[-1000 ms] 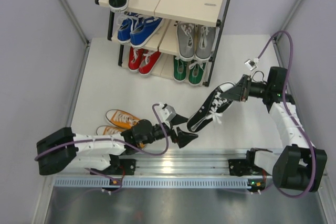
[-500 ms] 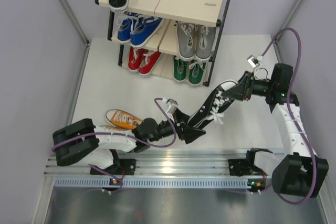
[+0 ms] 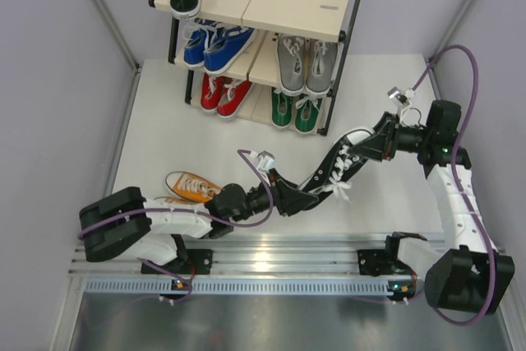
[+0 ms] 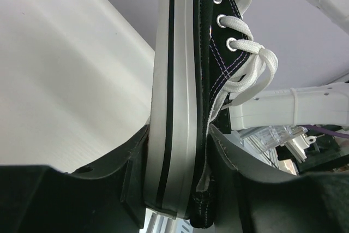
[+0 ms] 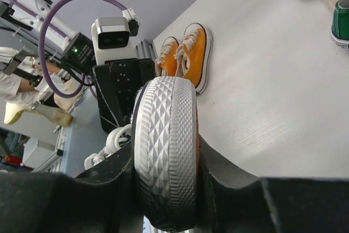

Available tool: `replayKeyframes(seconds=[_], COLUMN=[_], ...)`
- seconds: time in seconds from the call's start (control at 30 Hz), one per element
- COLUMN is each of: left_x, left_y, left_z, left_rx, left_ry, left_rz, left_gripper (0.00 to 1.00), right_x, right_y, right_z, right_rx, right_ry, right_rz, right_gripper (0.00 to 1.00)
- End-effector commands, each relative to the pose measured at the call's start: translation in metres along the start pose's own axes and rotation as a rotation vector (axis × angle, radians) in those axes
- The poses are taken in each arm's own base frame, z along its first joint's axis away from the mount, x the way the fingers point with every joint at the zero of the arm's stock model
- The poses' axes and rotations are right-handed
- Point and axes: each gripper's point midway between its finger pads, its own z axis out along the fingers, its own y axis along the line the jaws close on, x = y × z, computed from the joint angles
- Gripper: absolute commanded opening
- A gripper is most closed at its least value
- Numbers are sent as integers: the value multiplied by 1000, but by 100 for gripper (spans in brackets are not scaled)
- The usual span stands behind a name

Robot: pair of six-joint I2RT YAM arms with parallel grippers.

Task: Place and organize the shoes onto the shoe shelf
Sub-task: Pick up the shoe at the center of the board.

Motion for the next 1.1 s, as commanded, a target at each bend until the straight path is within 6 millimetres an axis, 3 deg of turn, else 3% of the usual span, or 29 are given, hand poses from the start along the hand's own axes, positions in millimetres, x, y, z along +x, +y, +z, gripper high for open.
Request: replayKeyframes(seconds=[0.0, 0.13, 0.2, 0.3, 0.33, 0.67, 0.83, 1.07], left_x=[-34, -22, -21, -21, -23, -23, -38, -72], left_y=[-35, -32, -32, -32, -31, -27, -30, -41], left_z=[-2, -5, -8, -18, -22, -39, -49, -72], left_rx=[101, 64, 61, 45, 38, -1, -30, -93], left_ry=[-106, -27, -13, -17, -27, -39, -77, -114], left_rz=[-10, -46, -63, -104, -115, -239, -219, -145], left_gripper=[0, 0, 0, 0, 0, 0, 0, 0], right_x=[-6, -4, -4, -5, -4, -6, -20, -26], right_y=[26, 24, 22, 21, 21, 16, 18, -8], right_z=[-2, -2, -1, -1, -1, -2, -14, -44], right_rx=[-70, -56, -48, -41, -39, 16, 139, 268], right_ry=[1, 0, -1, -3, -2, -10, 0, -66], right_rz=[-70, -88, -92, -99, -93, -157, -265, -326], right_gripper=[0, 5, 21, 35, 48, 96, 99, 99])
